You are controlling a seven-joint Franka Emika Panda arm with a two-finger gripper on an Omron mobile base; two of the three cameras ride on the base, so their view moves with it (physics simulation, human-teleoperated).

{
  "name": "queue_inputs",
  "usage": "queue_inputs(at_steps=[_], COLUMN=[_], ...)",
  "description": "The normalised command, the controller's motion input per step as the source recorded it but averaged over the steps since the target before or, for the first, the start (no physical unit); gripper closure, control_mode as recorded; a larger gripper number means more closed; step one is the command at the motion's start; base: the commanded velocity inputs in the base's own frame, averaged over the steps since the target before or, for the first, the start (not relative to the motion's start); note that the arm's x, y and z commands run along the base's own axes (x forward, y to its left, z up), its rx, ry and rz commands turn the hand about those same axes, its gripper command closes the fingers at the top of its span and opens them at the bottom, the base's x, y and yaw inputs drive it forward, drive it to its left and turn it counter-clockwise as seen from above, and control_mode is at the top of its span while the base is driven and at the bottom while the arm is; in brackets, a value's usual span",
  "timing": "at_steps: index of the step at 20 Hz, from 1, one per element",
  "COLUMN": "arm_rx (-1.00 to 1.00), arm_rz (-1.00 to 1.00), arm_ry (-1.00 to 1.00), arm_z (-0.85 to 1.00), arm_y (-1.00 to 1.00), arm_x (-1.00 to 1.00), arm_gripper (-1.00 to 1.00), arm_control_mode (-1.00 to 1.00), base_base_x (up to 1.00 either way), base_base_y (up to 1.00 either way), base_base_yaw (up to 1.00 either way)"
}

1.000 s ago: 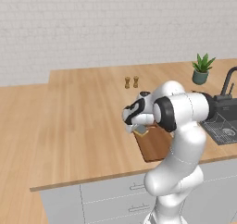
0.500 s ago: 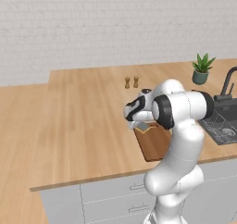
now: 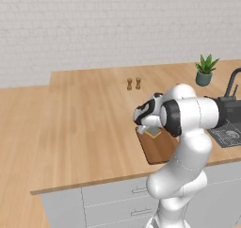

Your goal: Pick up the sponge from the counter and clean the cutting board by briefly scrubbing or pressing down on the cutting board. Once finished, release the sponge.

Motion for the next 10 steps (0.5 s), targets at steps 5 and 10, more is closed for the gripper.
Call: queue_inputs(at_steps=[5,10], arm_rx=[0.0,0.0], arm_rz=[0.0,0.0], arm_ry=[-0.03,0.0], arm_z=[-0.08,-0.2], arm_y=[-0.05,0.1], arm_x=[-0.21,-0.35], arm_gripper=[1.0,1.0], arm_control_mode=[-1.0,-1.0], base_base_x=[0.0,0.0], base_base_y=[0.0,0.0], base_base_yaw=[0.0,0.0])
